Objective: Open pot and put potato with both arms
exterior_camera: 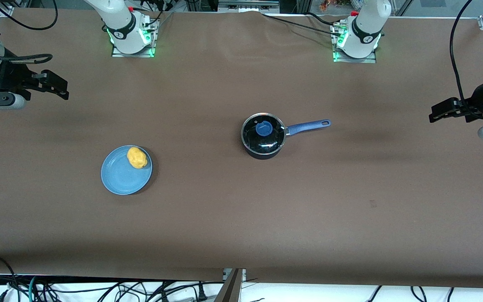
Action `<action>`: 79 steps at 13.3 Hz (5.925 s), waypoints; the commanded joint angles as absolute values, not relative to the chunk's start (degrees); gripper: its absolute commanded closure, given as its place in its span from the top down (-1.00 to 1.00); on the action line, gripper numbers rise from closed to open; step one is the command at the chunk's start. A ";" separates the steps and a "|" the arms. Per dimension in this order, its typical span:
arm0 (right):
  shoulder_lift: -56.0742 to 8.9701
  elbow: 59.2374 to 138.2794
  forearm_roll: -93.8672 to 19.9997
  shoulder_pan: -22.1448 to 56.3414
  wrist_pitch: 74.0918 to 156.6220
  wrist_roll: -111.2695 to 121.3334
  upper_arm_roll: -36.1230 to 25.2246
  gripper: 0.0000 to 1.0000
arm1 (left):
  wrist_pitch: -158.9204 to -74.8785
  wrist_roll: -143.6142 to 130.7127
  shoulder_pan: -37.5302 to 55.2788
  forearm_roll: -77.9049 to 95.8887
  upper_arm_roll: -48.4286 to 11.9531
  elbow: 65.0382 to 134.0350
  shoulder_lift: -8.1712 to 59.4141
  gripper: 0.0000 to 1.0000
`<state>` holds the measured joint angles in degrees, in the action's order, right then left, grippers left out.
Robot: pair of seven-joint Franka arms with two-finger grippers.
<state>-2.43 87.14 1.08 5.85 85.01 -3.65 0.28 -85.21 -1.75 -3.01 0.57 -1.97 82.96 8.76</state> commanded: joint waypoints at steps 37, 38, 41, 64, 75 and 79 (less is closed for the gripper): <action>-15.82 85.25 -4.92 5.89 84.28 2.89 1.14 0.99 | -129.55 -51.67 33.22 -1.31 -8.96 102.57 25.40 1.00; -15.82 85.25 -5.01 5.89 84.55 2.90 1.14 0.99 | -129.72 -51.94 33.22 -1.93 -9.49 103.53 25.40 1.00; -15.82 85.25 -4.75 5.89 85.17 2.90 1.14 0.99 | -129.73 -51.94 33.13 -3.25 -10.02 104.41 25.40 1.00; -28.39 115.31 -4.92 8.53 141.24 28.21 1.76 0.99 | -130.96 -52.74 30.77 -5.54 -10.02 103.54 25.06 0.16; -26.90 111.98 -5.62 8.35 134.14 25.24 1.76 -0.21 | -125.42 -11.23 5.49 3.07 -10.11 107.22 14.59 0.19; -25.67 107.94 -6.06 8.53 126.49 14.19 6.22 -0.21 | -125.59 9.10 -5.43 3.34 -9.06 109.68 14.94 0.20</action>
